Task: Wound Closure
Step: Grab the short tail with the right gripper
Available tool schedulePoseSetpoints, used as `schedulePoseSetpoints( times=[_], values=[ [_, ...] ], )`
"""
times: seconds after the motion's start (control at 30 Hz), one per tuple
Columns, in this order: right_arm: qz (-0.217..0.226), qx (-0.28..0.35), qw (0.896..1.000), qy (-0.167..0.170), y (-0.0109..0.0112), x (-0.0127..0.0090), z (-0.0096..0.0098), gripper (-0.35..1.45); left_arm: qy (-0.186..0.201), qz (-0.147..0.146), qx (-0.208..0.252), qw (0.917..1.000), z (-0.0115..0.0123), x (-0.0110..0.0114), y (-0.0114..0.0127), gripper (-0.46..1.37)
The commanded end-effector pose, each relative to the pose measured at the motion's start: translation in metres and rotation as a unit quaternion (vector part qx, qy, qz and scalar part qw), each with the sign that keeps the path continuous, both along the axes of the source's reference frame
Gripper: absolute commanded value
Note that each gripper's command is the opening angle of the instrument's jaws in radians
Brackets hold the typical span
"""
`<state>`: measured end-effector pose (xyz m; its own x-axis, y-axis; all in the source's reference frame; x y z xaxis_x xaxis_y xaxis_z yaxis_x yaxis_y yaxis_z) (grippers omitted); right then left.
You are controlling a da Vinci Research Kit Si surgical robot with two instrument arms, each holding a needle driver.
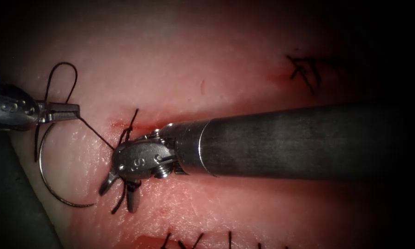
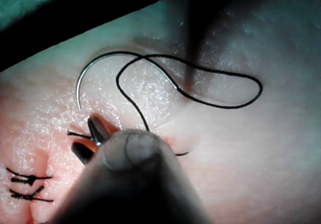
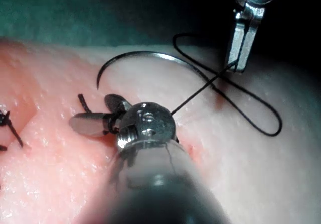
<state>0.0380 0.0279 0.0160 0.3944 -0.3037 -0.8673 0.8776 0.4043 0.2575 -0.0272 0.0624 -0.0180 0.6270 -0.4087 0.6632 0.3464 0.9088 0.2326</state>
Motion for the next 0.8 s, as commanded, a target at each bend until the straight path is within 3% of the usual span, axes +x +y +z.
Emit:
schedulePoseSetpoints(
  times=[0.03, 0.3, 0.4, 0.47, 0.5, 0.8],
  values=[
    [-0.002, 0.000, 1.000, 0.000, -0.0001, 0.0000, 0.0000, 0.91, 0.002, -0.003, -0.003, 1.0000, 0.0000, 0.0000, 0.0000, -0.35],
    [-0.023, 0.005, 1.000, -0.002, -0.0014, -0.0001, 0.0004, 0.87, 0.000, -0.003, -0.001, 1.0000, -0.0003, 0.0004, -0.0003, -0.35],
    [-0.046, 0.013, 0.999, -0.008, -0.0016, -0.0004, 0.0005, 0.57, 0.000, -0.002, -0.001, 1.0000, -0.0005, 0.0006, -0.0007, -0.35],
    [-0.059, 0.007, 0.998, -0.008, -0.0018, -0.0009, 0.0004, -0.16, 0.002, -0.003, -0.001, 1.0000, -0.0009, 0.0006, -0.0012, -0.35],
    [-0.063, 0.005, 0.998, -0.010, -0.0018, -0.0010, 0.0004, -0.35, 0.002, -0.003, -0.001, 1.0000, -0.0011, 0.0006, -0.0013, -0.35],
    [-0.055, 0.000, 0.998, 0.000, -0.0004, -0.0008, -0.0003, -0.35, 0.001, -0.006, 0.001, 1.0000, -0.0008, 0.0003, -0.0011, -0.35]
  ],
)
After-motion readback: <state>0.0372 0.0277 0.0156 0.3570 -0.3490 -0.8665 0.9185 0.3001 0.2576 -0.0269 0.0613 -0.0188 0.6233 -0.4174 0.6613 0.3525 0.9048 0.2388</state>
